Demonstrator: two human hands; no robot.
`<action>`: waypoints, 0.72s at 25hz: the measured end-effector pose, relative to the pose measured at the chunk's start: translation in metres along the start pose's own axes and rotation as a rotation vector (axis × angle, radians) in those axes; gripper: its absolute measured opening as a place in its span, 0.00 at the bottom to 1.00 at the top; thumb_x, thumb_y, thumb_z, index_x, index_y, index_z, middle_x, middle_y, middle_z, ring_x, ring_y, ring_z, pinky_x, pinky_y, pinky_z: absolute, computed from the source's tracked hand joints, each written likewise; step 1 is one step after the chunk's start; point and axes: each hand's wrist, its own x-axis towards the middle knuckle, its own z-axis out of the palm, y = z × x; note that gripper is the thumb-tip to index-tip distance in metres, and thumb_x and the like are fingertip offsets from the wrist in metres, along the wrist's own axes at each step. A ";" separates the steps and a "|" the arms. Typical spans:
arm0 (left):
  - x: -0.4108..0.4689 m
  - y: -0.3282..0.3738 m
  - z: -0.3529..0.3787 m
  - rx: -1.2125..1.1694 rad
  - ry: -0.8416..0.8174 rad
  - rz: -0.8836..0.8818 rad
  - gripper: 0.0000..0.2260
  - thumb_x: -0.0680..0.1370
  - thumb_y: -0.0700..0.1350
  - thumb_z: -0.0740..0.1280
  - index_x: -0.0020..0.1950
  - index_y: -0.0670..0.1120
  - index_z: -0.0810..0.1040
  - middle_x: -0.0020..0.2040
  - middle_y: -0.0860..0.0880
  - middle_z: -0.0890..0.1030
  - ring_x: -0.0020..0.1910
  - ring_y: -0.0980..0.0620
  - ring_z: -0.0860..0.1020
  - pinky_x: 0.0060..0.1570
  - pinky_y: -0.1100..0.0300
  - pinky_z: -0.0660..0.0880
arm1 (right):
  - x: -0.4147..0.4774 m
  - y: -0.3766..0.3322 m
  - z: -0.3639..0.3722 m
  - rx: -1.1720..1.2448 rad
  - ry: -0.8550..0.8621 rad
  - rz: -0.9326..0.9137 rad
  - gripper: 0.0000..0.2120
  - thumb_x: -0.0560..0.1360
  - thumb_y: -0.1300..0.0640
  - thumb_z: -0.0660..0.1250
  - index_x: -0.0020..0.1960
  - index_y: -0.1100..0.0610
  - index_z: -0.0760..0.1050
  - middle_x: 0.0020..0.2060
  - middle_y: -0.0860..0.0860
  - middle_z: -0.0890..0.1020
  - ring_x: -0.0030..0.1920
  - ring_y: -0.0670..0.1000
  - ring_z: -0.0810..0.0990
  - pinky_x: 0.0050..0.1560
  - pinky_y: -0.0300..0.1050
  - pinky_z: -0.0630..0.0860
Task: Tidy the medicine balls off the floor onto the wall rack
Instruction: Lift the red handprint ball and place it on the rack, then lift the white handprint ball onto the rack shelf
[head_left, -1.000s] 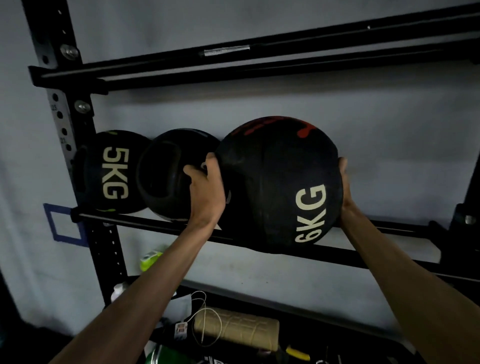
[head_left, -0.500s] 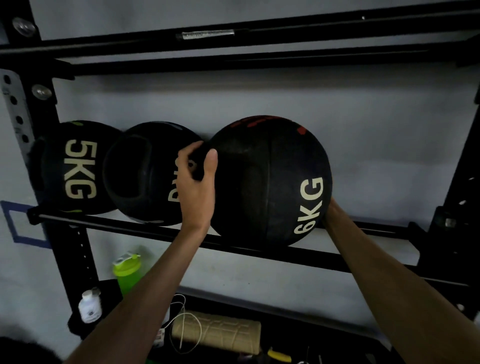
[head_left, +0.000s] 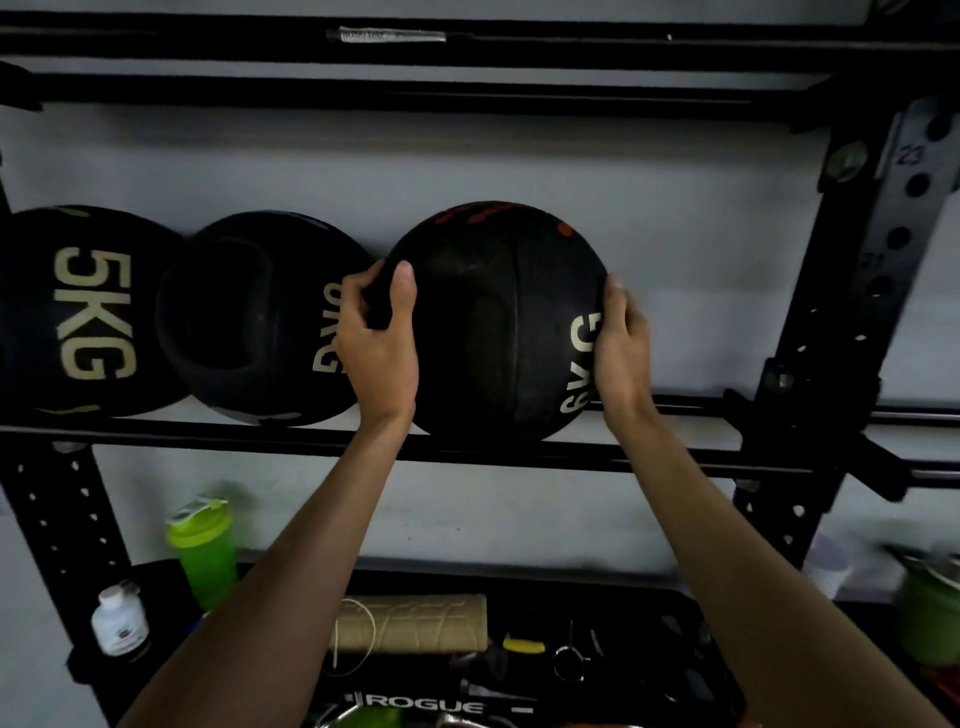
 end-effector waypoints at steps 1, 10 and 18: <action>0.000 0.000 -0.001 -0.006 -0.008 0.003 0.14 0.80 0.52 0.67 0.60 0.44 0.78 0.53 0.53 0.81 0.55 0.61 0.80 0.57 0.67 0.75 | -0.005 -0.001 0.005 -0.015 0.055 -0.030 0.20 0.83 0.43 0.53 0.46 0.52 0.79 0.43 0.49 0.85 0.46 0.47 0.83 0.49 0.45 0.79; 0.011 -0.008 0.027 0.093 -0.037 0.035 0.21 0.75 0.61 0.70 0.59 0.48 0.80 0.54 0.55 0.83 0.56 0.59 0.80 0.60 0.59 0.77 | 0.035 0.016 0.000 -0.007 0.105 0.154 0.21 0.81 0.48 0.57 0.30 0.52 0.68 0.23 0.45 0.73 0.29 0.48 0.71 0.36 0.44 0.69; 0.018 -0.012 0.045 0.252 -0.029 0.022 0.23 0.75 0.65 0.69 0.59 0.49 0.80 0.50 0.58 0.81 0.49 0.63 0.78 0.43 0.80 0.67 | 0.062 0.044 -0.002 -0.001 0.061 0.225 0.19 0.80 0.55 0.55 0.32 0.52 0.71 0.23 0.45 0.75 0.30 0.48 0.72 0.33 0.42 0.69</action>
